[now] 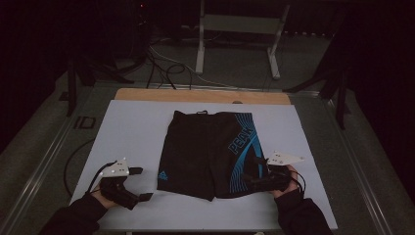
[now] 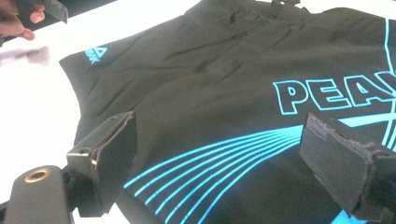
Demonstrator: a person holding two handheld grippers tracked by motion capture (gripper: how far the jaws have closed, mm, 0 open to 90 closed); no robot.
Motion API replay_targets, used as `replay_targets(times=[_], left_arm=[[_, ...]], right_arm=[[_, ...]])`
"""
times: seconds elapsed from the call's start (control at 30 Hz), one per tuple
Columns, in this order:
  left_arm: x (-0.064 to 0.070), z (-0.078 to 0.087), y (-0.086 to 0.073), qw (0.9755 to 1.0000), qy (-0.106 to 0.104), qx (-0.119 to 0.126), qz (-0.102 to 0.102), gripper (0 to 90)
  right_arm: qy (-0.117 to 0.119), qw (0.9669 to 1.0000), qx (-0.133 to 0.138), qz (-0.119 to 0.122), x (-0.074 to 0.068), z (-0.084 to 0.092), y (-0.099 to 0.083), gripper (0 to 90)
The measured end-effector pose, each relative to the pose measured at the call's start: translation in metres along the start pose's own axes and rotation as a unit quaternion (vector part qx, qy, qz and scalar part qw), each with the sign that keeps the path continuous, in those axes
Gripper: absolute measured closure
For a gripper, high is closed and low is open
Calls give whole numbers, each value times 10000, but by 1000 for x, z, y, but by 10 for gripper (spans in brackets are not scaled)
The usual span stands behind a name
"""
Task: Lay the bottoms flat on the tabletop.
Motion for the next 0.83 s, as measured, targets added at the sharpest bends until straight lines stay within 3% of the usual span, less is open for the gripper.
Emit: replay_targets(times=[0.17, 0.3, 0.43, 0.47, 0.83], left_arm=[[-3, 6, -10, 9999, 56, -122, 63, 0], [-12, 15, -12, 9994, 267, 43, 233, 0], [-15, 17, -16, 9988, 387, 47, 285, 0], [-16, 16, -17, 9982, 456, 101, 380, 0], [-11, 15, -13, 9985, 337, 254, 352, 0]], right_arm=[[21, 10000, -27, 51, -2, 8, -9, 117], [-105, 9998, -19, 146, -1, 14, -17, 117], [-92, 9999, -27, 60, 0, 18, -21, 110], [-97, 9999, -7, 53, 1, 18, -22, 110], [-5, 9999, -35, 95, 0, 13, -23, 109]])
Point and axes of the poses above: each handheld gripper's, and its own axes: z roughly backward along the jaws, y roughly out of its top, x roughly to its right, the point moved 6 cm from there along -z, roughly forward along the jaws, and after that the axes turned 8 degrees about y, right-handed, at the moved point
